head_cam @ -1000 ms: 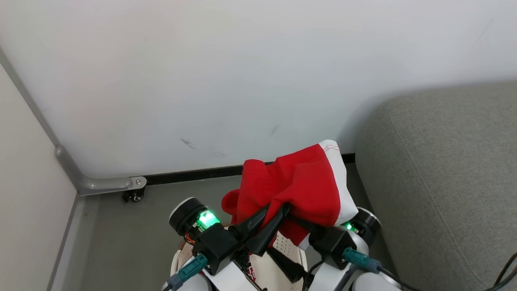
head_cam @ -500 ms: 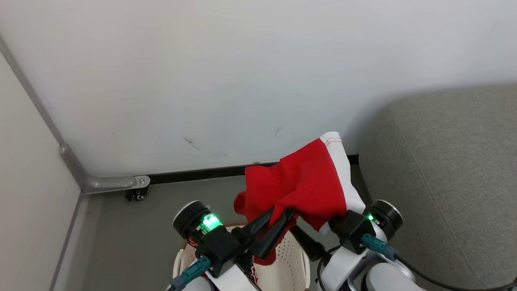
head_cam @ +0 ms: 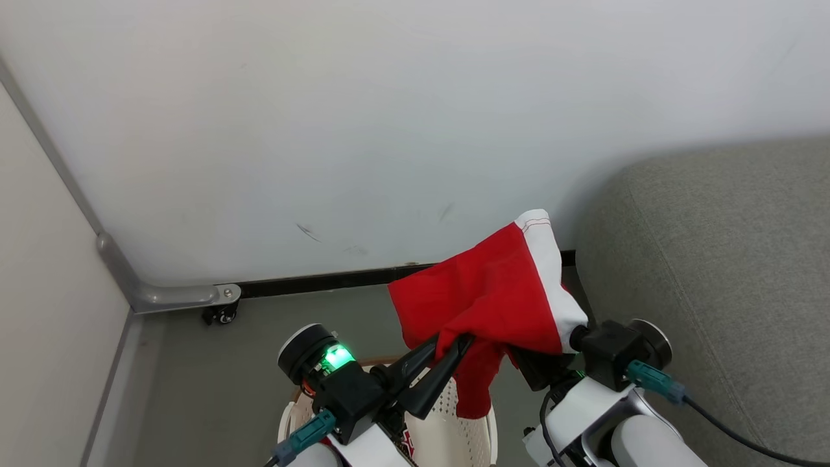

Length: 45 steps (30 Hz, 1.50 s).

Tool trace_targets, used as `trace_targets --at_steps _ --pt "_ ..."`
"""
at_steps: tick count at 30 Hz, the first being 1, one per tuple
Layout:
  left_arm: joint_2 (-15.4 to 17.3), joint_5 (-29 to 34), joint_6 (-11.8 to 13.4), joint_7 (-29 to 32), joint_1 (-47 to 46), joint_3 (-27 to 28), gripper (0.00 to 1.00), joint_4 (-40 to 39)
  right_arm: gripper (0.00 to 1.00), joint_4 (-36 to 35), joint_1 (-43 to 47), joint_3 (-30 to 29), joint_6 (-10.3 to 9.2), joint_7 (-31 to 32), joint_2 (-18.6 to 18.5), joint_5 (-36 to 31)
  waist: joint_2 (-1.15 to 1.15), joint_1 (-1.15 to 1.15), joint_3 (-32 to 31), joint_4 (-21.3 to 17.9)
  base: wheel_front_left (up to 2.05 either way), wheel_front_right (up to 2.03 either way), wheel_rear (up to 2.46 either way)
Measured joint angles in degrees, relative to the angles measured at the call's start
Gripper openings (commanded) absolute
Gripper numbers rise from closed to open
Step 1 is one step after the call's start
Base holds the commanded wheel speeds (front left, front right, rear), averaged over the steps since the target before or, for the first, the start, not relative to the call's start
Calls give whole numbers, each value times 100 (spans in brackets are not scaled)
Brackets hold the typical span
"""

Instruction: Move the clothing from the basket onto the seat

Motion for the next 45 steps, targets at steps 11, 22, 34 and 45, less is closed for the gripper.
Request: trace_targets --at_steps 11,22,34,45 --pt "-1 -4 1 0 0 99 100 4 0 -399 27 -300 -1 0 0 58 0 0 48 -17 0 0 0" --pt "2 -3 27 0 1 222 100 41 0 -587 23 -467 -1 0 1 -178 0 0 97 -23 0 0 0" --pt "143 105 103 0 44 390 100 230 0 -742 18 -743 -1 0 1 -334 0 0 112 -19 0 0 0" --pt "244 307 101 0 355 227 100 495 0 -925 17 -909 -1 0 2 -424 0 0 116 -4 0 0 0"
